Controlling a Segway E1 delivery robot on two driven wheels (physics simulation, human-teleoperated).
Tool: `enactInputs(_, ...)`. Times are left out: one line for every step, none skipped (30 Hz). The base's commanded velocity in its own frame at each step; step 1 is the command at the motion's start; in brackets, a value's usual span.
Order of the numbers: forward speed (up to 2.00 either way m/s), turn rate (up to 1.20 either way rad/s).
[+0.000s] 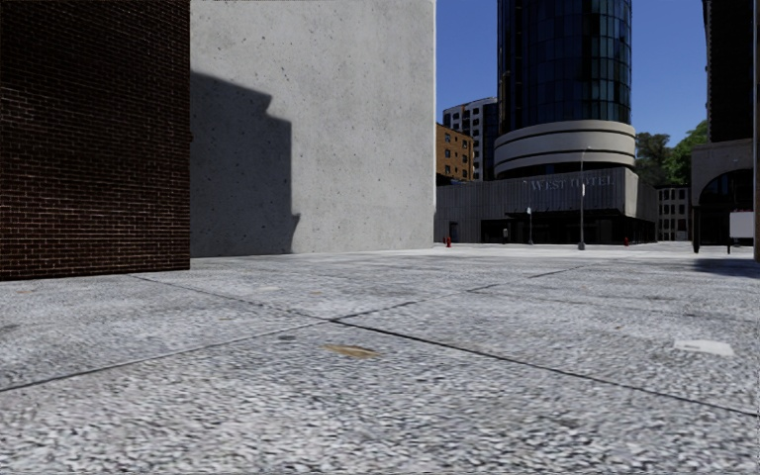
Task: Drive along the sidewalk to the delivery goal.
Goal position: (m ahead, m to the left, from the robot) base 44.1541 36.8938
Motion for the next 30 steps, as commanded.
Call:
enactInputs(1.19, 0.0)
enactInputs(1.19, 0.0)
enactInputs(1.19, -0.08)
enactInputs(1.2, -0.52)
enactInputs(1.22, -0.74)
enactInputs(1.22, -1.0)
enactInputs(1.23, -1.2)
enactInputs(1.24, -1.2)
enactInputs(1.24, -1.2)
enactInputs(1.25, -1.2)
enactInputs(1.25, -1.2)
enactInputs(1.26, -1.17)
enactInputs(1.27, 0.0)
enactInputs(1.34, 0.0)
enactInputs(1.47, 0.0)
enactInputs(1.47, 0.0)
enactInputs(1.55, 0.0)
enactInputs(1.67, 0.0)
enactInputs(1.72, 0.0)
enactInputs(1.74, 0.0)
enactInputs(1.74, 0.0)
enactInputs(1.75, 0.0)
enactInputs(1.75, 0.0)
enactInputs(1.76, 0.0)
enactInputs(1.76, 0.0)
enactInputs(1.76, 0.0)
enactInputs(1.76, 0.0)
enactInputs(1.76, 0.0)
enactInputs(1.76, 0.0)
enactInputs(1.76, 0.0)
